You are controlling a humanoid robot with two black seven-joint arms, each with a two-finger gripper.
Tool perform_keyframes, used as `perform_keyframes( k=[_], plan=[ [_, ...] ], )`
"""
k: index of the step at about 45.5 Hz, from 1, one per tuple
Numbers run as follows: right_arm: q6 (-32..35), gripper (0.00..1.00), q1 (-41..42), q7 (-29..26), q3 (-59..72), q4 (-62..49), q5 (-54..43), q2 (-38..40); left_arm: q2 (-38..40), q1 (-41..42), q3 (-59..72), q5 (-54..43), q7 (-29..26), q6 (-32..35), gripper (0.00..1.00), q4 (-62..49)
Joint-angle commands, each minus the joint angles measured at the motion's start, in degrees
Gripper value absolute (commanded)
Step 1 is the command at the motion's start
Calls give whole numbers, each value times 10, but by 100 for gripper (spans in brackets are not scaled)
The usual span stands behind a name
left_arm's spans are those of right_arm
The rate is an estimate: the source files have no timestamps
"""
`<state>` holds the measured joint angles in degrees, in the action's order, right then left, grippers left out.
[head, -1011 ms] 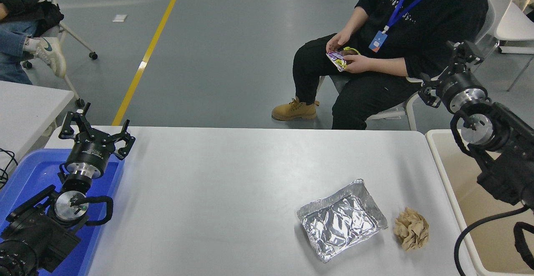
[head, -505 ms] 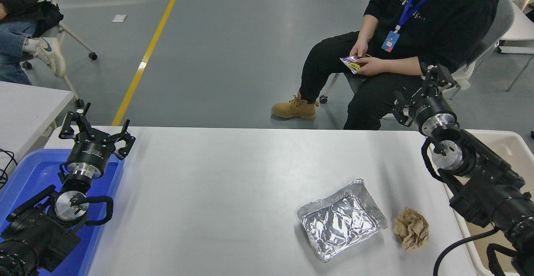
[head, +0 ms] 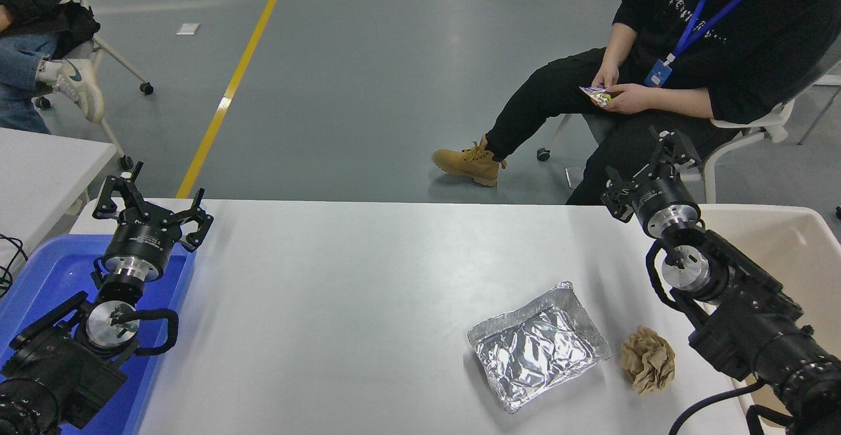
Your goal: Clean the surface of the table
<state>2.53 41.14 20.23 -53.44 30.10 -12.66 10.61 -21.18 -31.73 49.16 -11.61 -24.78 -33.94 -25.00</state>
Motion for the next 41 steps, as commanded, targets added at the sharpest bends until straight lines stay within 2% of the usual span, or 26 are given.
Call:
perform_keyframes(
  k=[1,8,20,31,41],
  plan=[
    [-2,99,18,0,9,-7,0,5,0,0,0,0,0,-1,100,0],
    [-1,99,66,-1,88,-17,1,48,0,0,0,0,0,-1,100,0],
    [5,98,161,-1,376,-12,1,143,0,0,0,0,0,-1,100,0],
    [46,98,225,-1,555,-14,-18,166,0,0,0,0,0,0,100,0],
    [107,98,310,-1,754,-7,-102,166,0,0,1,0,0,0,100,0]
  ],
)
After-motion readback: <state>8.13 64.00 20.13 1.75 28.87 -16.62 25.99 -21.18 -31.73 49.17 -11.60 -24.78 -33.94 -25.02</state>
